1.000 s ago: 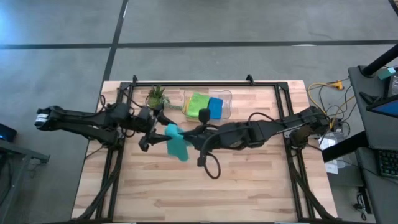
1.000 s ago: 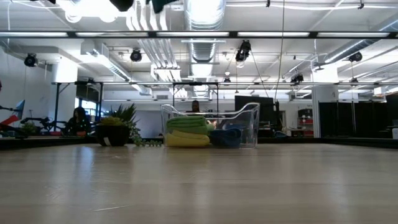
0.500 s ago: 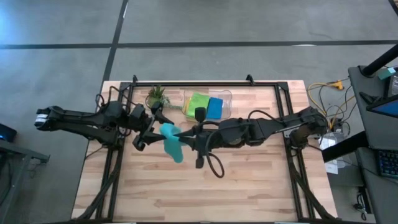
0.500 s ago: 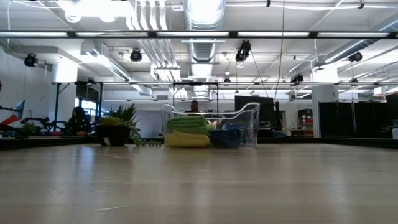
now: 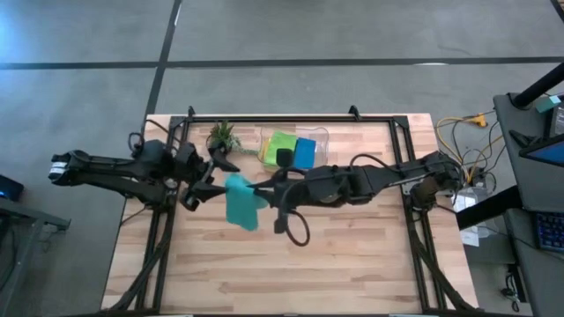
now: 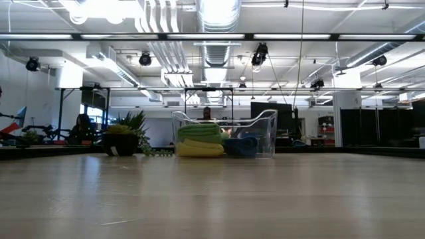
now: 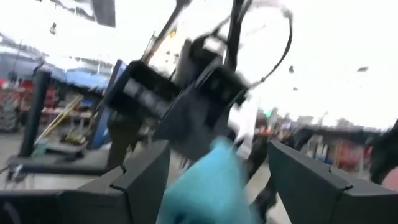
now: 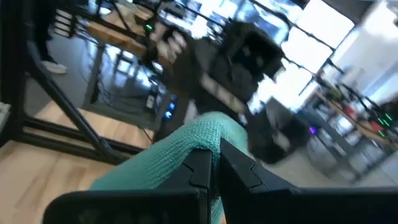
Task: Fold microfiber towels
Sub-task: Put the light blue microfiber towel into the transparent bin
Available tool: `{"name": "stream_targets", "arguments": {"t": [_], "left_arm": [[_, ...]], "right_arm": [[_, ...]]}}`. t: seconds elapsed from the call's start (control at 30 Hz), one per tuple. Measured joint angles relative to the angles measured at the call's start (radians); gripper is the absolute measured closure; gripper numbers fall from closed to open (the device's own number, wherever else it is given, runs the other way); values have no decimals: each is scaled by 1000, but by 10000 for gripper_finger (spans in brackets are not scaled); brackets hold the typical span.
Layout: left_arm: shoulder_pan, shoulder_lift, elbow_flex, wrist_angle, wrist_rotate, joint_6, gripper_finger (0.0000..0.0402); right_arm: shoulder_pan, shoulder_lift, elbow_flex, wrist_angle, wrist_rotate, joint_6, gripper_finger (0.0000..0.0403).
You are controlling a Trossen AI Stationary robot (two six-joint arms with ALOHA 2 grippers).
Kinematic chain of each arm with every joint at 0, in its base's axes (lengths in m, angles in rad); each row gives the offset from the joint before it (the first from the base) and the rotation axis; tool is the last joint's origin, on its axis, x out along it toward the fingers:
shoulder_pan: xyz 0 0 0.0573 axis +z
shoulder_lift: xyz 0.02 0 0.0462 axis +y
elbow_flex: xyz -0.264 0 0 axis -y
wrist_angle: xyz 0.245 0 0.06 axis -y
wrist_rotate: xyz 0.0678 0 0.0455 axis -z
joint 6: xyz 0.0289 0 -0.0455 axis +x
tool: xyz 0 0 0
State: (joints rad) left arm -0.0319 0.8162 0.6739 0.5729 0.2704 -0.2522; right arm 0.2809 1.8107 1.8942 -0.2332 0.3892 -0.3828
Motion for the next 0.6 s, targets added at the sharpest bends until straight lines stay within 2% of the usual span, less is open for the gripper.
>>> {"name": "stream_targets", "arguments": {"t": [0.17,0.33,0.6], "left_arm": [[4,-1,0,149,-29,-158,147],[4,-2,-1,275,-100,-158,148],[4,11,-2,473,-105,-202,148]], "right_arm": [[2,-3,0,-33,65,35,394],[2,-5,0,-32,68,36,394],[2,-5,9,-35,92,47,394]]}}
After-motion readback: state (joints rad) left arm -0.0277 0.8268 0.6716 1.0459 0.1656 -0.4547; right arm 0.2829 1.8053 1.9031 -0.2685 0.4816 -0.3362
